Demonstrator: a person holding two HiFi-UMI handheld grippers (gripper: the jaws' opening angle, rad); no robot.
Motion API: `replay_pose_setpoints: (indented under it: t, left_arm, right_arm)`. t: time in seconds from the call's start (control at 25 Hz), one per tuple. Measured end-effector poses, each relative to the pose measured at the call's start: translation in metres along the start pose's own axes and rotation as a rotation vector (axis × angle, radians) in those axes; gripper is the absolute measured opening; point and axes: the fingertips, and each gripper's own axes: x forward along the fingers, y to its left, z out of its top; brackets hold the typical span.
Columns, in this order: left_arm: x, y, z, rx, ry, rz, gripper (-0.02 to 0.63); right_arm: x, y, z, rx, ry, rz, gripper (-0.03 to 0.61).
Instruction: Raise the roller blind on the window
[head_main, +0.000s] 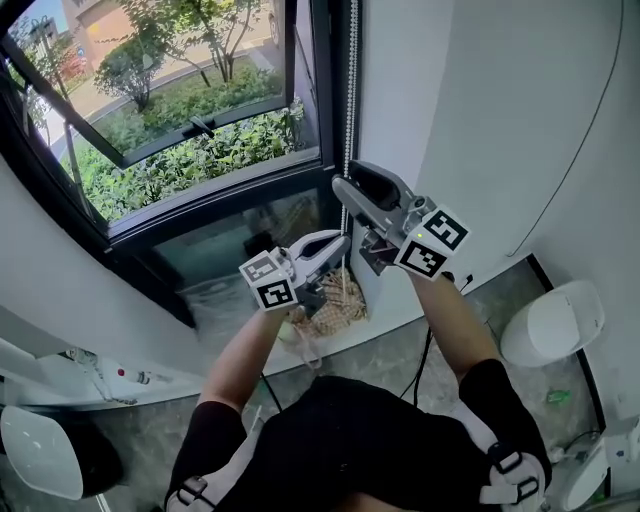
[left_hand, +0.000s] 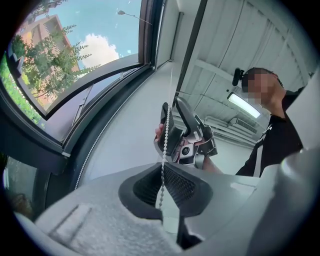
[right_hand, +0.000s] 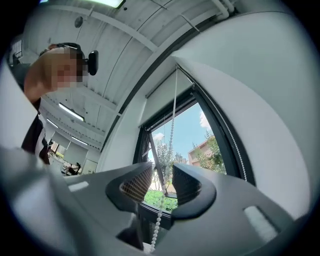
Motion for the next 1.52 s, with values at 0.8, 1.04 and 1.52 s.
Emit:
replay_pose_setpoints:
  t: [0.8, 1.04, 1.52]
  left_arm:
    - [-0.008, 0.014, -0.116, -0.07, 0.261, 0.043, 0.018]
    - [-0.03, 0.012, -0.152, -0.059, 0.364, 0.064, 0.118]
    - [0.013, -0.01, 0.05, 0.124, 0.034, -0.021, 0.16]
  right_arm:
    - [-0.082, -0.015, -0.09, -0.032, 0.173, -0.108, 0.008]
    - [-0.1, -0.01, -0.121, -0.003, 0.226, -0.099, 0.003]
    - [-0.092, -0.007, -0.124, -0.039, 0.265, -0.067, 0.003]
